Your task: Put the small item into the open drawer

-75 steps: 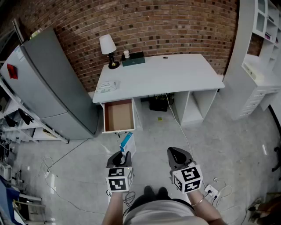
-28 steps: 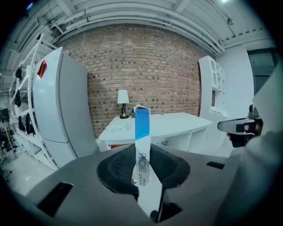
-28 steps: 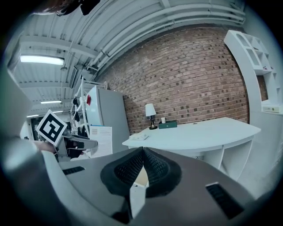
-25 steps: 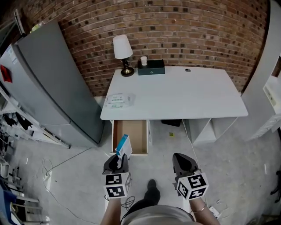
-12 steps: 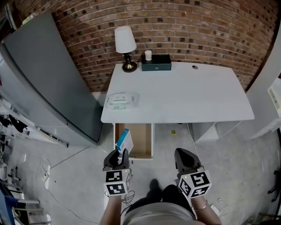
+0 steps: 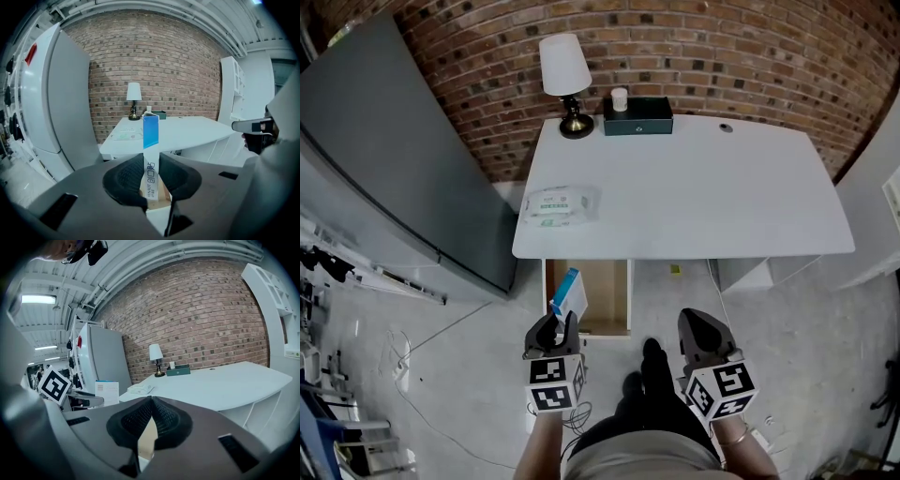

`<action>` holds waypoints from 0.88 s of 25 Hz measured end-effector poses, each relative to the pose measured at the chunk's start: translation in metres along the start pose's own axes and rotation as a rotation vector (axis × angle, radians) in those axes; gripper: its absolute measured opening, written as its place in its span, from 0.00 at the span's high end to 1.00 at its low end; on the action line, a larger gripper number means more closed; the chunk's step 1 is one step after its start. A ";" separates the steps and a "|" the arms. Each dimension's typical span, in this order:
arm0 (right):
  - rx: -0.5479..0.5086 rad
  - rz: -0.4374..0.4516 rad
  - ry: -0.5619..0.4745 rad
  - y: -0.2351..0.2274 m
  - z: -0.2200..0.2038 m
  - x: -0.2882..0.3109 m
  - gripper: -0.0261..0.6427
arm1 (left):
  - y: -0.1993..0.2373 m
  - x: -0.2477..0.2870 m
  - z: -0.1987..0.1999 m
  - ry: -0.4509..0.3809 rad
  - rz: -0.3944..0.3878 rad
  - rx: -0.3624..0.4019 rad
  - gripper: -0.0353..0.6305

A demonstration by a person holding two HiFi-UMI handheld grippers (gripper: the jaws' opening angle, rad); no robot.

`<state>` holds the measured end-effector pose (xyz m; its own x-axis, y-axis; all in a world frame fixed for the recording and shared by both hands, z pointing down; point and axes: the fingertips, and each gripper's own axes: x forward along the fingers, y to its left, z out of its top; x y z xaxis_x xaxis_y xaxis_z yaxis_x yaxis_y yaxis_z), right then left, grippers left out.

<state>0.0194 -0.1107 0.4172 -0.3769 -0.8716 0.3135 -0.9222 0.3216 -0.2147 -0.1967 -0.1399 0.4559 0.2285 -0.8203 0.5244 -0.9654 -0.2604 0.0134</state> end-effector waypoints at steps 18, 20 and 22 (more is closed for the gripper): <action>0.009 0.037 0.088 -0.041 -0.019 0.078 0.95 | 0.000 0.117 -0.064 0.194 0.011 -0.099 0.78; 0.018 0.033 0.099 -0.044 -0.023 0.085 0.95 | -0.001 0.132 -0.077 0.233 0.011 -0.094 0.78; 0.027 0.034 0.112 -0.045 -0.028 0.091 0.95 | 0.000 0.146 -0.090 0.272 0.015 -0.091 0.78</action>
<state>0.0247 -0.1938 0.4817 -0.4165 -0.8129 0.4070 -0.9067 0.3388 -0.2512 -0.1750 -0.2141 0.6095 0.1834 -0.6535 0.7344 -0.9786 -0.1923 0.0732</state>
